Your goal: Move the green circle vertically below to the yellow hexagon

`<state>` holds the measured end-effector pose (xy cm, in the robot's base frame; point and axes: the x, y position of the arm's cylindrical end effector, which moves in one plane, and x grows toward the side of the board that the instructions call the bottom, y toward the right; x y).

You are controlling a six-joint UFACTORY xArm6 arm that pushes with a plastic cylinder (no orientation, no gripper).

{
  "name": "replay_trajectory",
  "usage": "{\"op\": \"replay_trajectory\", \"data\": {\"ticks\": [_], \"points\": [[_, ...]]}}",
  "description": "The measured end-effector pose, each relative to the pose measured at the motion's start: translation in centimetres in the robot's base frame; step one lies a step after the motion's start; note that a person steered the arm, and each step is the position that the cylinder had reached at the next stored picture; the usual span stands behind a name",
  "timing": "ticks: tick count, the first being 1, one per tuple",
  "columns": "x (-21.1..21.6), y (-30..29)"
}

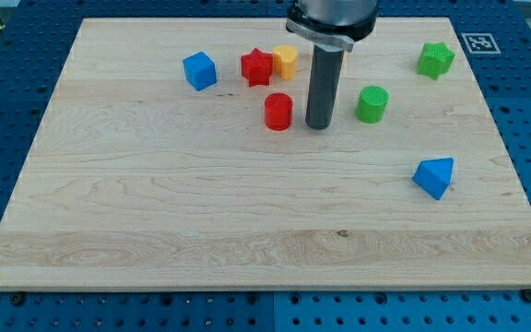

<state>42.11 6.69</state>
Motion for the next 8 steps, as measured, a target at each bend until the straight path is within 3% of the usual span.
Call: {"op": "replay_trajectory", "data": {"ticks": [1, 2, 3, 4, 5, 6, 7, 8], "points": [[11.7, 1.7], [19.0, 4.2], [18.8, 18.0], [10.0, 24.9], [1.0, 18.8], [2.1, 25.4], [3.9, 27.9], [3.2, 23.0]]}}
